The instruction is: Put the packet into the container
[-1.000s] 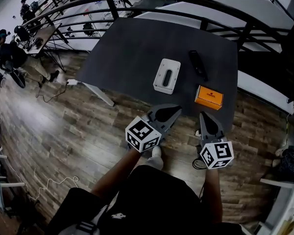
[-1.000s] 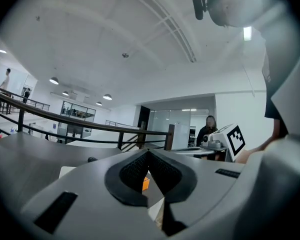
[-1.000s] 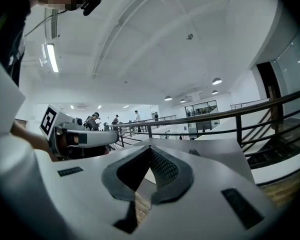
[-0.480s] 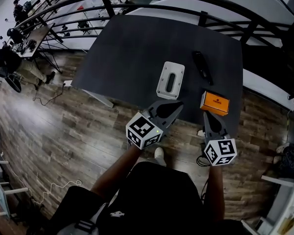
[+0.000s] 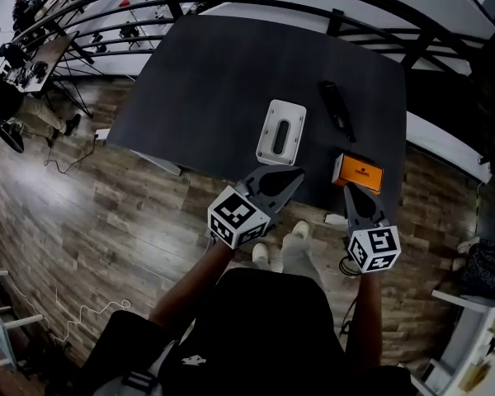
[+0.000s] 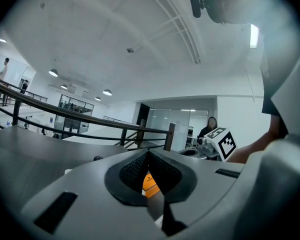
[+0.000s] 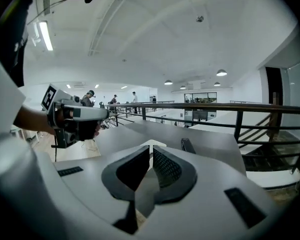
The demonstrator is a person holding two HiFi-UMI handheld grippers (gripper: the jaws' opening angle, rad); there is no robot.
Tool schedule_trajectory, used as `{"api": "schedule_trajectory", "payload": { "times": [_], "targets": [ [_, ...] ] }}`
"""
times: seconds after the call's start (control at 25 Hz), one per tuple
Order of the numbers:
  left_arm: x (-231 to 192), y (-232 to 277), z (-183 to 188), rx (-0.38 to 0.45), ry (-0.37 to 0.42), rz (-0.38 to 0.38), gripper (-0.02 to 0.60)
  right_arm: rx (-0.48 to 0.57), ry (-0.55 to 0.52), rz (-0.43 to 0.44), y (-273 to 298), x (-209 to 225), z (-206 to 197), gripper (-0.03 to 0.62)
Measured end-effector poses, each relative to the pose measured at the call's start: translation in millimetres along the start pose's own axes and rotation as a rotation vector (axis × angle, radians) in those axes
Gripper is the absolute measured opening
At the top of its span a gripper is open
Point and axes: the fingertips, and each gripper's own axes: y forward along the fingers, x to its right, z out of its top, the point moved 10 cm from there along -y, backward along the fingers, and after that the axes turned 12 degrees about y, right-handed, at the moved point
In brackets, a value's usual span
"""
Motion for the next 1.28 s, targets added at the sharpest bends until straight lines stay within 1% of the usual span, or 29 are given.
{"api": "schedule_trajectory", "payload": {
  "times": [0.16, 0.2, 0.24, 0.4, 0.48, 0.52, 0.6, 0.64, 0.72, 0.84, 0.92, 1.0, 1.04, 1.16, 1.28],
  "targets": [
    [-8.6, 9.9, -3.3, -0.017, 0.001, 0.027, 0.006, -0.058, -0.092, -0.008, 14.6, 22.8, 1.8, 0.005],
    [-10.7, 13.2, -3.4, -0.017, -0.001, 0.036, 0.006, -0.072, -0.119, 0.003, 18.3, 28.3, 2.8, 0.025],
    [-12.7, 16.4, -2.8, -0.013, 0.0, 0.043, 0.006, -0.088, -0.149, 0.018, 22.4, 33.5, 3.8, 0.1],
    [-24.2, 26.1, 0.0, -0.011, 0.005, 0.07, 0.006, -0.198, -0.284, 0.068, 41.6, 53.3, 8.3, 0.197],
    [-26.8, 28.4, 1.3, -0.012, 0.002, 0.081, 0.006, -0.265, -0.328, 0.097, 47.8, 63.7, 8.3, 0.244],
    [-27.4, 29.3, 1.3, -0.014, 0.003, 0.087, 0.006, -0.3, -0.34, 0.118, 51.2, 69.6, 7.1, 0.285],
    [-29.7, 32.0, 0.2, -0.02, 0.007, 0.099, 0.006, -0.378, -0.363, 0.157, 59.8, 81.3, 3.0, 0.418],
    [-31.2, 33.2, -0.9, -0.022, 0.008, 0.104, 0.006, -0.422, -0.383, 0.171, 64.0, 85.5, 1.0, 0.448],
    [-33.6, 33.9, -3.4, -0.027, 0.015, 0.113, 0.006, -0.511, -0.435, 0.192, 70.9, 90.4, -2.5, 0.462],
    [-34.2, 34.5, -6.4, -0.039, 0.025, 0.119, 0.006, -0.644, -0.515, 0.222, 81.1, 99.4, -11.0, 0.463],
    [-34.8, 37.7, -8.6, -0.043, 0.021, 0.12, 0.006, -0.749, -0.596, 0.22, 90.5, 109.7, -21.7, 0.463],
    [-35.1, 42.7, -11.2, -0.054, 0.023, 0.121, 0.006, -0.861, -0.678, 0.217, 101.5, 119.6, -32.6, 0.51],
    [-34.5, 45.6, -12.1, -0.062, 0.031, 0.119, 0.006, -0.904, -0.702, 0.219, 107.2, 123.9, -36.6, 0.517],
    [-30.1, 52.7, -14.2, -0.083, 0.063, 0.099, 0.006, -0.992, -0.734, 0.226, 122.2, 134.0, -45.8, 0.537],
    [-27.9, 52.0, -16.7, -0.094, 0.063, 0.092, 0.006, -1.057, -0.751, 0.24, 132.4, 137.8, -56.2, 0.537]
  ]
}}
